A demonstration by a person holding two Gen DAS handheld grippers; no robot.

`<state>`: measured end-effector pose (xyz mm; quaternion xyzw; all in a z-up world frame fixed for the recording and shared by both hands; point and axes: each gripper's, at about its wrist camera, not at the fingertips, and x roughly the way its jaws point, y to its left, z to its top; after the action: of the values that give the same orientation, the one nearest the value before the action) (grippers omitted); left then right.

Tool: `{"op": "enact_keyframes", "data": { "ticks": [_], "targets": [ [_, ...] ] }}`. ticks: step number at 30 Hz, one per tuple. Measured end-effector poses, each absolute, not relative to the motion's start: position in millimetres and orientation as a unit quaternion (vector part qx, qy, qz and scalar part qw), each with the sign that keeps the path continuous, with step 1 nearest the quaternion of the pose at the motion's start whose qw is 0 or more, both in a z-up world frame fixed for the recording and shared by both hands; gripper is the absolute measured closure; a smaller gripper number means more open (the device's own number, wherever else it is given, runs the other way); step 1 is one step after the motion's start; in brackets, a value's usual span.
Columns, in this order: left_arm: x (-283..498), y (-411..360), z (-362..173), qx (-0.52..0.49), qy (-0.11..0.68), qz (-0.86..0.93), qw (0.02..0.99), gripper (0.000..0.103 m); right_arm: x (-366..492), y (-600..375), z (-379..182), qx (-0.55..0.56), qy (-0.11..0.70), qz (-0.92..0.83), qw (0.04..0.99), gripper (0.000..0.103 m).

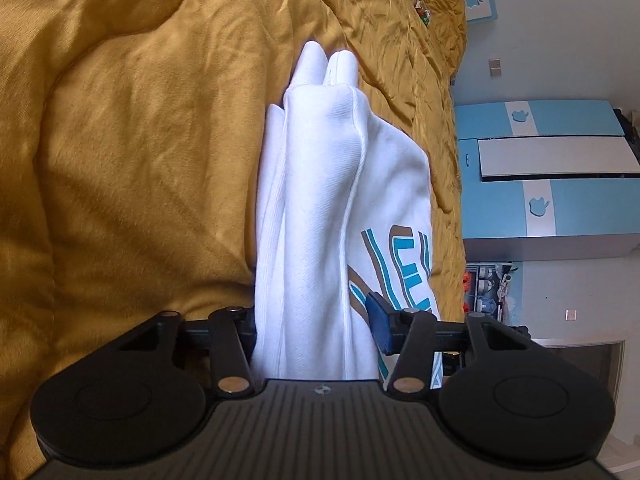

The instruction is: Fold small clothes

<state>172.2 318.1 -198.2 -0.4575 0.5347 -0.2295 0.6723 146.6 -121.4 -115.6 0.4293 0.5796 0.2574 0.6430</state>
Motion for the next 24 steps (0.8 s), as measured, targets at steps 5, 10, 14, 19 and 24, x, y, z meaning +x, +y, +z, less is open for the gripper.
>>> {"op": "enact_keyframes", "data": {
  "ticks": [5, 10, 14, 19, 24],
  "targets": [
    [175.5, 318.6, -203.6, -0.462, 0.538, -0.232, 0.666, 0.046, 152.4, -145.2, -122.5, 0.475, 0.592, 0.183, 0.625, 0.038],
    [176.4, 314.4, -197.1, -0.461, 0.562, -0.202, 0.656, 0.066, 154.0, -97.5, -102.3, 0.378, 0.594, 0.214, 0.677, 0.063],
    [180.5, 286.7, -152.2, -0.360, 0.574, -0.173, 0.715, 0.071, 134.9, -84.0, -69.2, 0.288, 0.557, 0.214, 0.749, 0.078],
    [178.5, 233.4, -102.4, -0.219, 0.573, -0.129, 0.779, 0.073, 128.6, -90.1, -32.5, 0.277, 0.527, 0.229, 0.770, 0.083],
    [181.2, 197.5, -74.3, -0.189, 0.569, -0.123, 0.790, 0.074, 125.7, -103.6, 3.8, 0.239, 0.494, 0.232, 0.803, 0.083]
  ]
}}
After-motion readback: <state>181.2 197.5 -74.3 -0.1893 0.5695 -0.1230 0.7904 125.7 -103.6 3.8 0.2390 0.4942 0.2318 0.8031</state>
